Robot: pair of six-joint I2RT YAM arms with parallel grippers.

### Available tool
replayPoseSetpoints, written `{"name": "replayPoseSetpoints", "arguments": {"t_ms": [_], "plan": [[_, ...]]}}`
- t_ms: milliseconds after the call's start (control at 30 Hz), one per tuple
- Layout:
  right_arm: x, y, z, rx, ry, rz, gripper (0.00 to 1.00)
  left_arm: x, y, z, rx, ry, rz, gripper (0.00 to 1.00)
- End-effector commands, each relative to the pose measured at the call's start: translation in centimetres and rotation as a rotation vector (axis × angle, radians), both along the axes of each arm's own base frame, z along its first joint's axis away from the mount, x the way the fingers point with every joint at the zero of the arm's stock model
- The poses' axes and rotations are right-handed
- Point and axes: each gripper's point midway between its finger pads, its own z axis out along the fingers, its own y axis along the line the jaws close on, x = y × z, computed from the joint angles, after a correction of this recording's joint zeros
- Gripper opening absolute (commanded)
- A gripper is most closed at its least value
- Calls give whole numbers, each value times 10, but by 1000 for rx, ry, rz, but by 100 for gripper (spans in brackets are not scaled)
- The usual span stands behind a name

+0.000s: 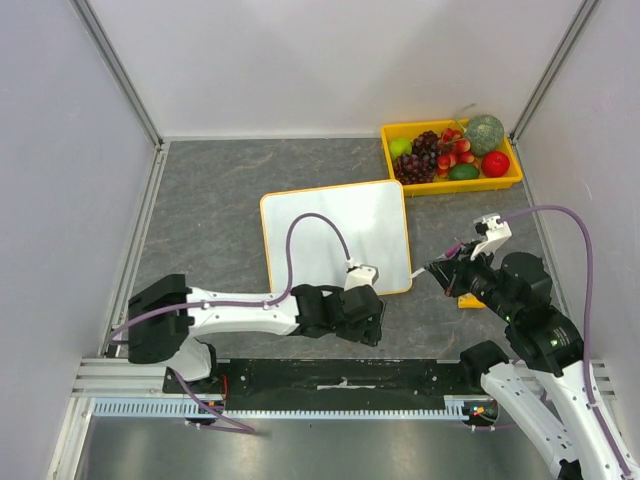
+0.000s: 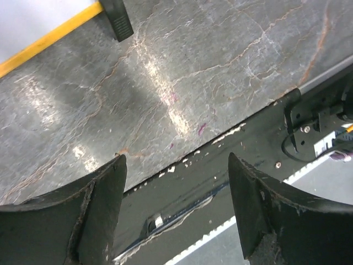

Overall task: Write a sentence on the whiteboard
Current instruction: Move the whiteboard to the center of the board.

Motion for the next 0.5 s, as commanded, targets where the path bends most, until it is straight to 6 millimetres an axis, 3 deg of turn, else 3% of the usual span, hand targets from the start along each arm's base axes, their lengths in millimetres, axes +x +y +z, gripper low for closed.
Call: {"name": "replayPoseSetpoints", "arguments": {"t_ms": [0,167,300,467], "plan": [[-15,10,9,63,14,62,0,0,8,29,-85,-51,-32,79],[-28,9,13,83,23,72,0,-2,36,38,-99,-63,-3,76],[-32,8,13,107,29,66,0,3,74,39,-41,-94,74,76],[-28,7,1,104,43,47,0,18,124,23,8,-166,195,76]]}}
